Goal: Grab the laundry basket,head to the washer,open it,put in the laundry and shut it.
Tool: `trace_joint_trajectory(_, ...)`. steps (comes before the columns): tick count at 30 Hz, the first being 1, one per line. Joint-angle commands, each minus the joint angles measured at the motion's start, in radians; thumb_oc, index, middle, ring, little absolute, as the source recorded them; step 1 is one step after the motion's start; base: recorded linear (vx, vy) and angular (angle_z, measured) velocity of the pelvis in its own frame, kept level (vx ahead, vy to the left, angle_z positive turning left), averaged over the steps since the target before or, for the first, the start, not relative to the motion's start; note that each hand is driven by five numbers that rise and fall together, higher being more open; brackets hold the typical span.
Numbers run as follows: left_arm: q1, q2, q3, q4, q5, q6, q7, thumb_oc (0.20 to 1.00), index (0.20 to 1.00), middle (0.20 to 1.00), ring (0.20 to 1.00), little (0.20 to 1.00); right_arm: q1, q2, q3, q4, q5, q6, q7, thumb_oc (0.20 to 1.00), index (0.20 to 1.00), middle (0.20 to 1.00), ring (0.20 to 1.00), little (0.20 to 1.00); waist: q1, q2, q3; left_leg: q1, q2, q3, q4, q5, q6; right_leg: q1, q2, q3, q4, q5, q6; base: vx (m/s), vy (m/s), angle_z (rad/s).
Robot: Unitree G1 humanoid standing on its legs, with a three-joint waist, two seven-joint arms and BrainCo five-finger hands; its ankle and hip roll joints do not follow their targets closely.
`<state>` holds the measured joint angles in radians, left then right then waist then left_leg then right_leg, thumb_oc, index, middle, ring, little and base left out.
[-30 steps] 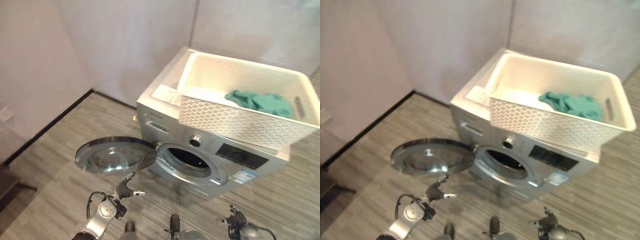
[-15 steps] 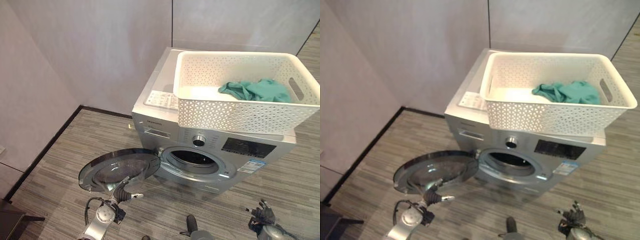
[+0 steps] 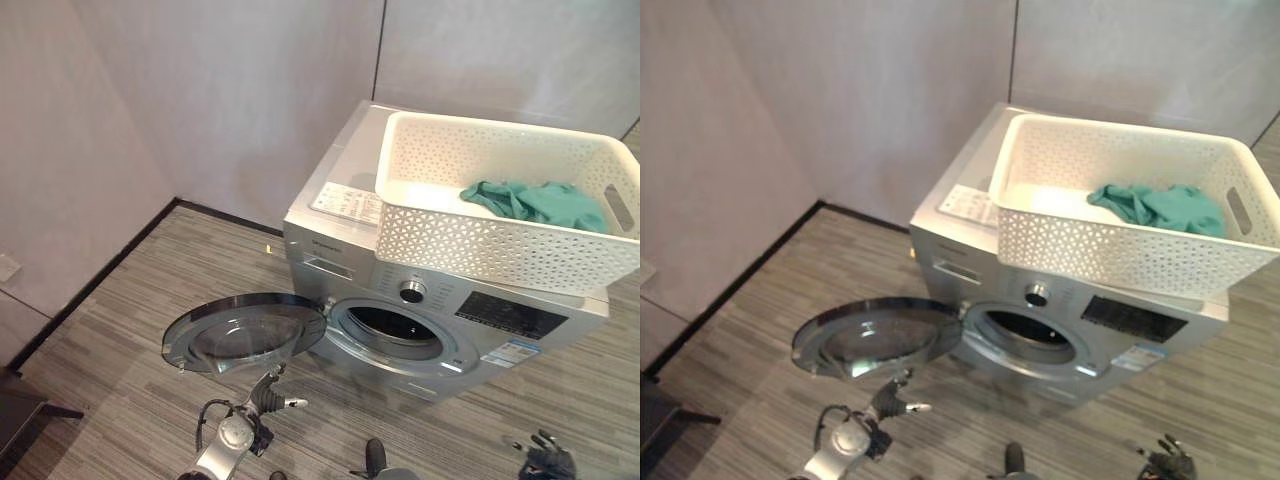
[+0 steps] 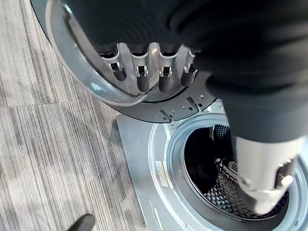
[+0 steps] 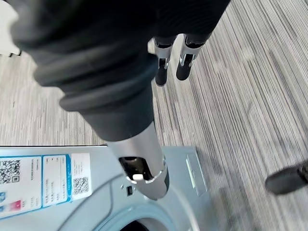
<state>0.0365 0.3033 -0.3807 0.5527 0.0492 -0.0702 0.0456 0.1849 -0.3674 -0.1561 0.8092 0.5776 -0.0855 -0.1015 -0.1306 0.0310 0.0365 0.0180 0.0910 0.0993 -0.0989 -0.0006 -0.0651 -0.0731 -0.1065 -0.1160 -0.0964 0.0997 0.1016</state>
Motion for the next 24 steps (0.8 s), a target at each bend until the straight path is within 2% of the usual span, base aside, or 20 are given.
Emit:
trace_joint_trajectory(1,-0.073,0.033,0.037,0.02,0.004,-0.026,0.002,1.0,1.0,1.0,1.0,1.0,-0.051,-0.027,-0.032,0.036,-0.035,-0.031,0.022,1.0,1.0,1.0,1.0,1.0,-0.005,-0.038,0.003,0.044,0.022,-0.017,0.012,-0.074,-0.007,0.023,-0.095,0.042,0.009,-0.04,0.09,0.0,0.0,0.0)
trace_joint_trajectory(2,-0.05,0.051,0.08,0.035,0.022,-0.024,0.018,1.0,1.0,1.0,1.0,1.0,0.012,-0.239,-0.367,-0.239,0.136,-0.063,0.05,1.0,1.0,1.0,1.0,1.0,-0.025,-0.04,-0.002,0.046,0.023,-0.018,0.012,-0.078,-0.009,0.023,-0.095,0.042,0.009,-0.042,0.094,0.0,0.0,0.0)
trace_joint_trajectory(24,-0.05,0.05,0.079,0.035,0.022,-0.024,0.018,1.0,1.0,1.0,1.0,1.0,0.014,-0.239,-0.369,-0.24,0.136,-0.063,0.05,1.0,1.0,1.0,1.0,1.0,-0.023,-0.039,-0.003,0.046,0.024,-0.017,0.012,-0.078,-0.009,0.022,-0.095,0.043,0.009,-0.042,0.094,0.0,0.0,0.0)
